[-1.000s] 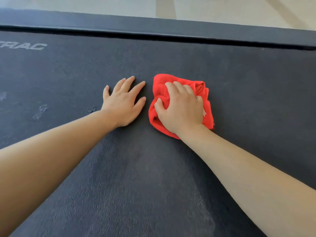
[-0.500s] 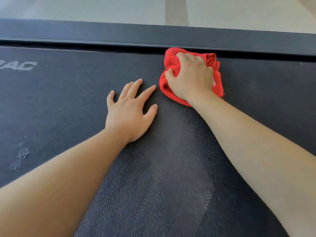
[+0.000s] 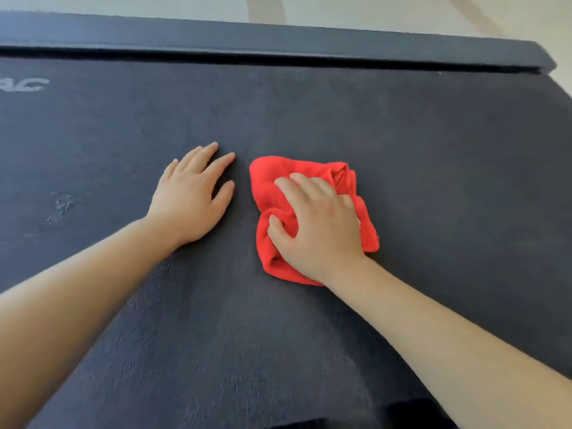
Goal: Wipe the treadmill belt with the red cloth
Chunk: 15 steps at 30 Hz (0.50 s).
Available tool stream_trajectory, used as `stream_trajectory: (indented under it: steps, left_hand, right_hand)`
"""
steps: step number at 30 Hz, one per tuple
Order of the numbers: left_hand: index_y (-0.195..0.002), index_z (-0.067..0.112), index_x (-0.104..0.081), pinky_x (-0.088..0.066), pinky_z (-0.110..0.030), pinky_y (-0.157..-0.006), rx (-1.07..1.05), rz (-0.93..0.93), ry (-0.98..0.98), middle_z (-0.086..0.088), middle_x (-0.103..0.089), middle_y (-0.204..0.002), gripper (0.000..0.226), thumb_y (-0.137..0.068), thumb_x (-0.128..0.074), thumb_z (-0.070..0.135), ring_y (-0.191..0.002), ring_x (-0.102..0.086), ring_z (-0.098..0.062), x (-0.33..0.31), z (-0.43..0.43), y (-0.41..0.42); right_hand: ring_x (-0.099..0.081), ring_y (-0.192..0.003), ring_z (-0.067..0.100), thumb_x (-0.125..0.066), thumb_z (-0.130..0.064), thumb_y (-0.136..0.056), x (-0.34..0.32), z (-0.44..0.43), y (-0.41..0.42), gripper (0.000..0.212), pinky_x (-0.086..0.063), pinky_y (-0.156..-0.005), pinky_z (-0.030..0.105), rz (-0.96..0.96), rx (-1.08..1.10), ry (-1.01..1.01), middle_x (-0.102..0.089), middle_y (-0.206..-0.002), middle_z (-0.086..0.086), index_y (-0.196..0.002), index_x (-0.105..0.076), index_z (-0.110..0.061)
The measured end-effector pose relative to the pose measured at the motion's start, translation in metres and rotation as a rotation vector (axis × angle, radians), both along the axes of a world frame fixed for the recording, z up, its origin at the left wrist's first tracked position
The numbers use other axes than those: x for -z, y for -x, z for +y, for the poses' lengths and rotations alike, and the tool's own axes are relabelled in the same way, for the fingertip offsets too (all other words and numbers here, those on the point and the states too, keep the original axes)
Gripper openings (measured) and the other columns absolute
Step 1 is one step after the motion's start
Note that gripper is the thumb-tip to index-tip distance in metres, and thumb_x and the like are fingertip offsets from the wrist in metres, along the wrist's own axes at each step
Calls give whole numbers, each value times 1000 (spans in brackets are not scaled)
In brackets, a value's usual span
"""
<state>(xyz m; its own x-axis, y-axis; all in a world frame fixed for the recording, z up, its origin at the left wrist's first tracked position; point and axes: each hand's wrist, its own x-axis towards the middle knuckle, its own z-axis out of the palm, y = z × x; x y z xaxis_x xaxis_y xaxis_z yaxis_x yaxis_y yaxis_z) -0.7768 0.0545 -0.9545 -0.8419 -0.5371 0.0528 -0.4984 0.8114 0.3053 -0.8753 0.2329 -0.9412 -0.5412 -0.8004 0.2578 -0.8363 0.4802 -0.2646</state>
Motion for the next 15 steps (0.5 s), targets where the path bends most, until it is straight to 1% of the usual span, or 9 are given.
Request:
stream_trajectory:
  steps: [3,6,10,13,15]
  left_hand:
    - [-142,27,-37,-16,-45,-114,15,16,19,0,-29,-152,56,-91,-27,47,-141,-23,-21,-3,20,-70]
    - [-140,26,-41,-18,-44,-114,-40,32,13,0,-33,-150,61,-86,-23,49,-140,-26,-22,-3,32,-97]
    - [-139,25,-42,-16,-42,-114,-66,27,15,0,-33,-151,54,-89,-33,41,-141,-26,-22,-3,36,-99]
    - [-140,25,-41,-15,-41,-115,-69,28,15,0,-31,-151,47,-94,-42,33,-141,-24,-21,-1,34,-100]
    - [-140,25,-40,-14,-41,-115,-60,17,11,0,-30,-152,47,-94,-43,30,-141,-23,-21,-2,37,-104]
  right_hand:
    - [-53,-114,20,-50,-43,-76,4,31,-51,46,-45,-76,39,34,-29,41,-58,-125,-3,-117,-58,-24]
    - [-55,-113,20,-49,-44,-74,7,40,-75,46,-46,-76,39,50,-5,43,-60,-125,-3,-116,-59,-25]
    - [-52,-116,20,-47,-44,-77,1,14,-73,48,-45,-79,42,15,39,20,-58,-128,-4,-119,-59,-25]
    - [-45,-122,19,-47,-44,-82,-2,-30,-50,48,-40,-86,42,-22,15,-41,-51,-134,-6,-126,-52,-26]
    - [-42,-124,20,-46,-44,-85,-3,-60,-36,48,-38,-90,43,-29,-4,-65,-49,-135,-7,-129,-49,-26]
